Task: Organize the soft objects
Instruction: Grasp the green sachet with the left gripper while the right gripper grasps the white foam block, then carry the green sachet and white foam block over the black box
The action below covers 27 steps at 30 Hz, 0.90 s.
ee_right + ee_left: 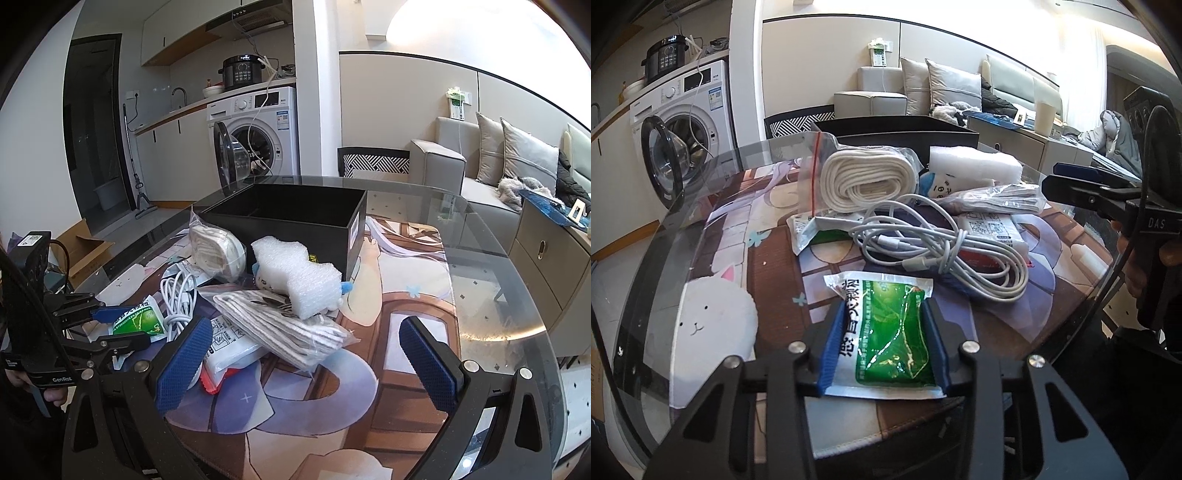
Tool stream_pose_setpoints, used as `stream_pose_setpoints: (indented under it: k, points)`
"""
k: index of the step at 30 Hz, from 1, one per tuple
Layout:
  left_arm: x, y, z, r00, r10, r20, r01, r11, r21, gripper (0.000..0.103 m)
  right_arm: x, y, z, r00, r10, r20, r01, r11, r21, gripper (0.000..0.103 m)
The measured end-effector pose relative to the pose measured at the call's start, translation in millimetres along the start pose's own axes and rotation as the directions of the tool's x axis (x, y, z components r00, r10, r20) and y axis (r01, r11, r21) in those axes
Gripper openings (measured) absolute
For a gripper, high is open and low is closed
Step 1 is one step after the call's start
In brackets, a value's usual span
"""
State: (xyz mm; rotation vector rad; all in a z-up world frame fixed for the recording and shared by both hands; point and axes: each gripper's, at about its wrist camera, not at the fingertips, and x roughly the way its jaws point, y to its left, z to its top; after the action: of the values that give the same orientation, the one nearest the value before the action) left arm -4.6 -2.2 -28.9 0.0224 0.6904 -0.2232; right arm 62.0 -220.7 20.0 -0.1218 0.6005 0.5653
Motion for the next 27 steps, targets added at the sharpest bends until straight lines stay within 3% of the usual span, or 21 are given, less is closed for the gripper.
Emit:
stream_pose_setpoints:
  k: [13, 17, 21, 27]
  points:
    - [-17.5, 14.4, 12.9, 0.997, 0.006, 0.078, 0.001, 0.997, -0.082, 0.040, 23.6, -6.2, 19.9, 0.998, 0.043, -0.036, -0.044, 0.999, -0.017, 0.102]
    - [-20.7, 17.0, 18.2, 0.995, 0.016, 0.096, -0.008, 0.996, -0.090, 0.040, 36.1, -4.3, 25.8, 0.997, 0.057, -0.058, -0.059, 0.998, -0.036, 0.089]
    - [-22.4, 19.1, 25.2, 0.994, 0.026, 0.111, -0.015, 0.995, -0.095, 0.040, 47.1, -2.8, 30.9, 0.995, 0.064, -0.071, -0.068, 0.996, -0.051, 0.085]
    - [-25.2, 24.6, 39.6, 0.989, 0.041, 0.142, -0.024, 0.993, -0.115, 0.040, 62.2, 0.3, 35.5, 0.991, 0.083, -0.102, -0.090, 0.994, -0.068, 0.071]
